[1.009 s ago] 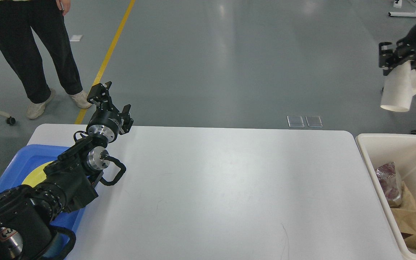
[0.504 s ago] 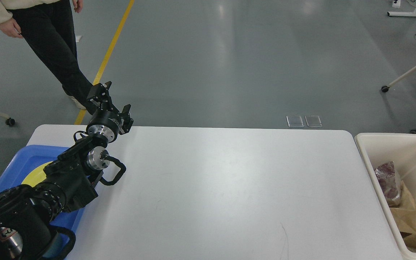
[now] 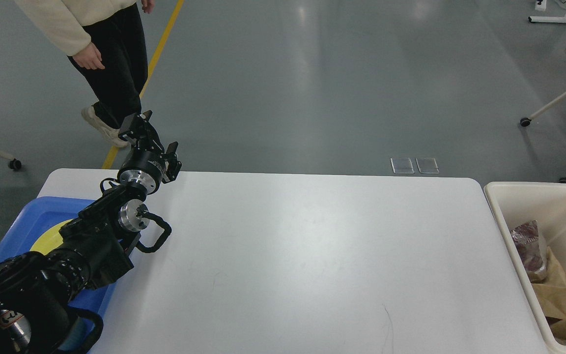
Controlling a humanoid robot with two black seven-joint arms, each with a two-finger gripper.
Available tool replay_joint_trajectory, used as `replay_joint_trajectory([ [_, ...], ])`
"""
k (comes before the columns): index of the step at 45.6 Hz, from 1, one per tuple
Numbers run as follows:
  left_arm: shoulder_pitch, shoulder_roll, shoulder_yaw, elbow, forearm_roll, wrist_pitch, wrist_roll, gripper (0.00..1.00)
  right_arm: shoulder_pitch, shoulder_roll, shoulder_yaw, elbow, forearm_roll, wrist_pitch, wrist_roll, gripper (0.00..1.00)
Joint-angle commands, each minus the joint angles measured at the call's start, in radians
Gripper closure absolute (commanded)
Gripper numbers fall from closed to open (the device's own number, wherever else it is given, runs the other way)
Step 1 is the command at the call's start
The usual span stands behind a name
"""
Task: Tidy desktop
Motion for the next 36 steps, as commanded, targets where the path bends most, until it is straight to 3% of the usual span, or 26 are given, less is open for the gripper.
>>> replay_joint_trajectory([
  [1, 0.0, 0.001, -0.001, 0.001, 0.0, -0.001, -0.001, 0.04, 0.001, -0.012, -0.001, -0.002, -0.002, -0.012, 0.0, 0.24],
  [3, 0.0, 0.001, 0.001, 0.001, 0.0, 0.001, 0.001, 0.04, 0.001, -0.014, -0.001, -0.001, -0.002, -0.012, 0.0, 0.1],
  [6, 0.0, -0.001, 0.001, -0.001, 0.0, 0.001, -0.001, 0.04, -0.002, -0.014, -0.001, 0.008, -0.001, -0.007, 0.0, 0.0],
  [36, 0.0, 0.001, 0.001, -0.001, 0.0, 0.001, -0.001, 0.04, 0.004, -0.014, -0.014, 0.077, -0.002, 0.011, 0.0, 0.0],
])
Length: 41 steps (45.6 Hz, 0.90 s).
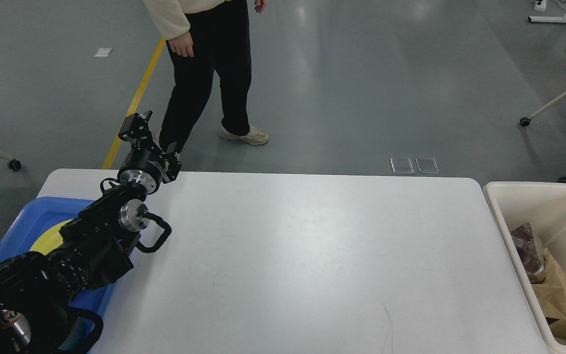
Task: Tidy desktop
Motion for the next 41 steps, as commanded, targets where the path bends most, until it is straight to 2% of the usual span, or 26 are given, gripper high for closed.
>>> replay_joint_trajectory([
  [1, 0.0, -0.001, 0.0, 0.0, 0.0, -0.001, 0.001, 0.04, 0.013, -0.006, -0.007, 0.036, 0.002, 0.002, 0.0, 0.0],
  [5, 0.0, 0.001, 0.0, -0.001, 0.0, -0.001, 0.001, 0.04, 0.047, -0.014, -0.012, 0.073, 0.002, 0.012, 0.0, 0.0],
  [9, 0.0, 0.001, 0.0, 0.0, 0.0, 0.001, -0.001, 0.04, 0.074, -0.048, -0.012, 0.12, 0.002, 0.076, 0.001, 0.0],
  [15, 0.0, 0.001, 0.0, 0.0, 0.0, 0.001, 0.001, 0.04, 0.18, -0.112, -0.044, 0.229, -0.009, 0.256, 0.0, 0.0],
  [21, 0.0, -0.001, 0.0, 0.0, 0.0, -0.001, -0.001, 0.04, 0.355, -0.14, -0.162, 0.324, -0.015, 0.438, 0.001, 0.0],
  [30, 0.0, -0.001, 0.0, 0.0, 0.0, 0.001, -0.001, 0.04, 0.591, -0.138, -0.221, 0.479, -0.017, 0.606, 0.0, 0.0],
  [31, 0.0, 0.001, 0.0, 0.0, 0.0, 0.001, 0.001, 0.04, 0.666, -0.135, -0.219, 0.526, -0.018, 0.647, -0.005, 0.0],
  [35, 0.0, 0.001, -0.001, 0.0, 0.0, -0.001, -0.001, 0.04, 0.79, -0.125, -0.213, 0.609, -0.018, 0.69, -0.008, 0.0],
  [41, 0.0, 0.001, -0.001, 0.0, 0.0, 0.001, -0.001, 0.04, 0.95, -0.031, -0.19, 0.689, -0.006, 0.684, -0.008, 0.0],
])
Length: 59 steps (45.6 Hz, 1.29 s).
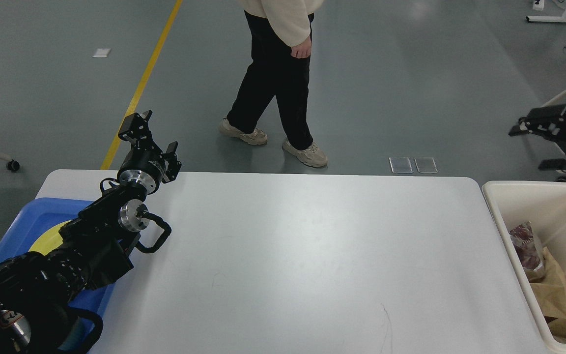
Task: Tidy desktop
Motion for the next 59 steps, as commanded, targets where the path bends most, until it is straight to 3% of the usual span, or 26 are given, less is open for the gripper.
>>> replay_joint_trajectory([
  [1, 0.0, 0.0, 0.0, 0.0, 0.0, 0.0, 0.002, 0.04, 0.142, 0.094, 0.028, 0.067, 0.016, -0.001, -0.001, 0.0],
  [14, 0.0, -0.001, 0.0, 0.0, 0.0, 0.0, 0.0, 0.04, 0.13, 0.193, 0.373, 0.041, 0.017, -0.096, -0.002, 0.0],
  [27, 0.0, 0.0, -0.001, 0.0, 0.0, 0.0, 0.0, 0.04, -0.172, 0.326, 0.751, -0.146, 0.014, -0.291, -0.004, 0.0],
  [45, 0.0, -0.001, 0.0, 0.0, 0.0, 0.0, 0.0, 0.04, -0.388, 0.377, 0.927, -0.248, 0.012, -0.332, -0.001, 0.0],
  [59, 0.0, -0.001, 0.0, 0.0, 0.0, -0.001, 0.0, 0.04, -0.529, 0.49, 1.042, -0.456, 0.014, -0.332, 0.007, 0.0],
])
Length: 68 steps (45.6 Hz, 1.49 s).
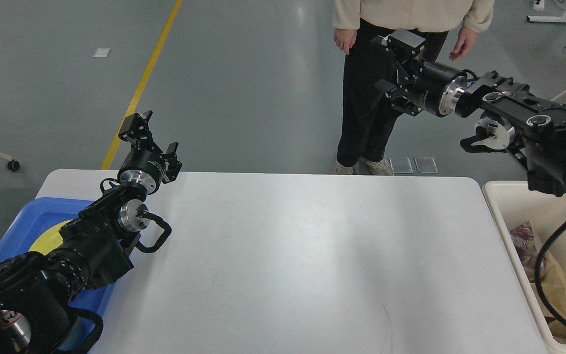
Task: Tidy desktop
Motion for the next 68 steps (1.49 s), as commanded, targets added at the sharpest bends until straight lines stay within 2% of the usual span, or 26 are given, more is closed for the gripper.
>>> replay_joint_trajectory([
  [1, 0.0, 0.0, 0.0, -0.001, 0.0, 0.0, 0.0, 0.04, -0.064, 0.059, 0.085, -0.101, -0.001, 0.0, 0.002, 0.0],
  [9, 0.0, 0.0, 0.0, -0.001, 0.0, 0.0, -0.001, 0.04, -0.109, 0.126, 0.145, -0.151, -0.001, -0.004, 0.002, 0.0],
  [16, 0.0, -0.001, 0.0, 0.0, 0.0, 0.0, -0.001, 0.04, -0.141, 0.177, 0.145, -0.158, -0.001, -0.05, 0.002, 0.0],
  [46, 0.0, 0.0, 0.0, 0.0, 0.0, 0.0, -0.001, 0.04, -0.205, 0.195, 0.131, -0.147, -0.016, -0.049, 0.005, 0.0],
  [57, 0.0, 0.0, 0.0, -0.001, 0.0, -0.001, 0.0, 0.04, -0.245, 0.249, 0.153, -0.15, -0.007, -0.05, 0.005, 0.0],
  [62, 0.0, 0.0, 0.0, -0.001, 0.0, 0.0, 0.0, 0.04, -0.256, 0.252, 0.231, -0.151, 0.002, -0.055, 0.005, 0.0],
  [68, 0.0, 0.0, 0.0, 0.0, 0.0, -0.001, 0.0, 0.04, -0.297, 0.283, 0.41, -0.158, 0.001, -0.058, 0.005, 0.0],
])
